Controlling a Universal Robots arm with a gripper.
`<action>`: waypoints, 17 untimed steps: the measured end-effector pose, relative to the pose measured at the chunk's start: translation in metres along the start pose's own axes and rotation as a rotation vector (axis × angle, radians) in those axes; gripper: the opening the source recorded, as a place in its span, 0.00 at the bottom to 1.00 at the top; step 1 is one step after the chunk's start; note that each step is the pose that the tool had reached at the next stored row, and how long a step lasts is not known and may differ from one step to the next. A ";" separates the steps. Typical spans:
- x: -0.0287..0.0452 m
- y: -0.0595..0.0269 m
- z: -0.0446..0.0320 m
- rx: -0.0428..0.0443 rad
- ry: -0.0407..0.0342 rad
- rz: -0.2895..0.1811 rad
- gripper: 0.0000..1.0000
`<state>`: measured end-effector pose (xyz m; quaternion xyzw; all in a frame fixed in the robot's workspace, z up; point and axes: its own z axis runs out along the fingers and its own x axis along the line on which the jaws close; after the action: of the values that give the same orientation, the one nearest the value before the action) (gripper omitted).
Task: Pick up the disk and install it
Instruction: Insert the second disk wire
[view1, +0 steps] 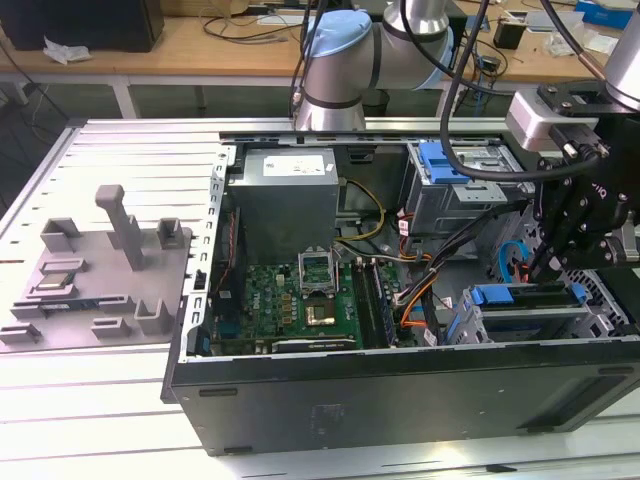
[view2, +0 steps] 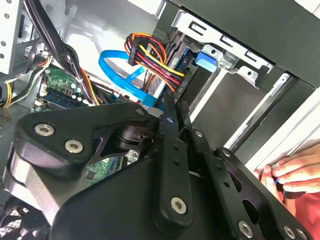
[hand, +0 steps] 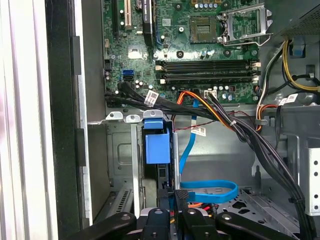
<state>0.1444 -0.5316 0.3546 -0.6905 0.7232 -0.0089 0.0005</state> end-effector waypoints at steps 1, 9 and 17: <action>0.0001 0.0000 0.0003 0.0000 -0.0001 0.000 0.16; 0.0010 -0.0001 0.0015 0.0000 -0.0002 0.000 0.16; 0.0017 -0.0002 0.0029 0.0000 -0.0001 0.000 0.16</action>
<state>0.1446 -0.5333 0.3517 -0.6905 0.7232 -0.0089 0.0005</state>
